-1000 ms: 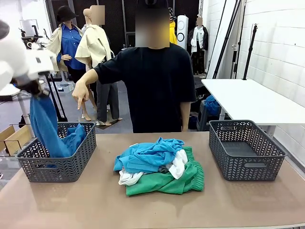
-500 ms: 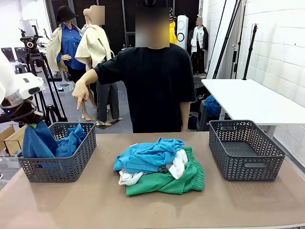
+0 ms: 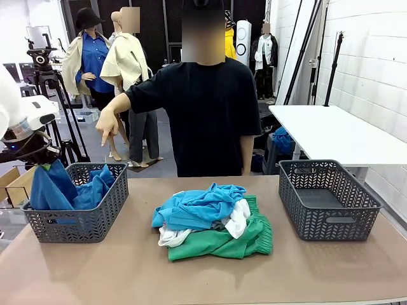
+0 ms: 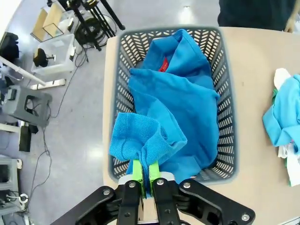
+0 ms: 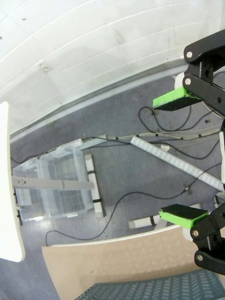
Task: Sort the tops and bottoms.
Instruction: Sort the clothes according to human instructions.
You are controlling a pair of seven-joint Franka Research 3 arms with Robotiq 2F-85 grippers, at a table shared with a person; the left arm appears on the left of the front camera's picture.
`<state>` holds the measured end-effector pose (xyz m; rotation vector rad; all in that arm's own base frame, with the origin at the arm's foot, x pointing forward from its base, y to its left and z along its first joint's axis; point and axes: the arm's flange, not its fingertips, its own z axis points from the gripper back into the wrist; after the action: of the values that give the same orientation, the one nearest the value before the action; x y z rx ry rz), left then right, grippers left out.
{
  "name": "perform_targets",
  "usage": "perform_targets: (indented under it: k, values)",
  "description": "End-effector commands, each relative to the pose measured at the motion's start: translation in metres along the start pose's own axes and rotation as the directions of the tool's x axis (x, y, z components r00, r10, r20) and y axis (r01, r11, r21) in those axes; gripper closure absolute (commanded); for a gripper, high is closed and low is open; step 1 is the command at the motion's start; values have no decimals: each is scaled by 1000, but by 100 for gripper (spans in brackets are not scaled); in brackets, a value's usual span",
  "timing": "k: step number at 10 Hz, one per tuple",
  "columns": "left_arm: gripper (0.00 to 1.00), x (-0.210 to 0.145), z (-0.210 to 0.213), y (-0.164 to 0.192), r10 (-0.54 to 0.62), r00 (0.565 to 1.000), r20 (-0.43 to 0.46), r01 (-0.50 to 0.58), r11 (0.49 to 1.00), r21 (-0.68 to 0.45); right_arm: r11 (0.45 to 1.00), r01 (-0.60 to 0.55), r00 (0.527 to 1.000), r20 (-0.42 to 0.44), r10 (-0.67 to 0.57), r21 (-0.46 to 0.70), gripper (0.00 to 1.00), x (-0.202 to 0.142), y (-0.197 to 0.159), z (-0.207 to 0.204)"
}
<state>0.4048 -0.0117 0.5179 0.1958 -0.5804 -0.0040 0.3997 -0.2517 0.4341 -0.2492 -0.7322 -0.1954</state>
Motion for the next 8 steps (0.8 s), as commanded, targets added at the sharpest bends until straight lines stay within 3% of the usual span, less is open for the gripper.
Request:
perform_targets:
  k: [1, 3, 5, 8]
  values:
    - [100, 18, -27, -22, -86, 996, -5, 86, 994, -71, 1000, -7, 1000, -6, 7, 1, 0, 2, -1, 0]
    - [100, 20, -70, -48, -110, 993, -40, 103, 982, -156, 1000, -7, 1000, -6, 7, 1, 0, 2, -1, 0]
    - [100, 4, -102, -65, -159, 982, -99, 148, 983, -106, 1000, -7, 1000, -6, 7, 1, 0, 2, -1, 0]
    - [100, -11, -129, -59, -182, 972, -147, 175, 983, -57, 1000, -7, 1000, -6, 7, 1, 0, 2, -1, 0]
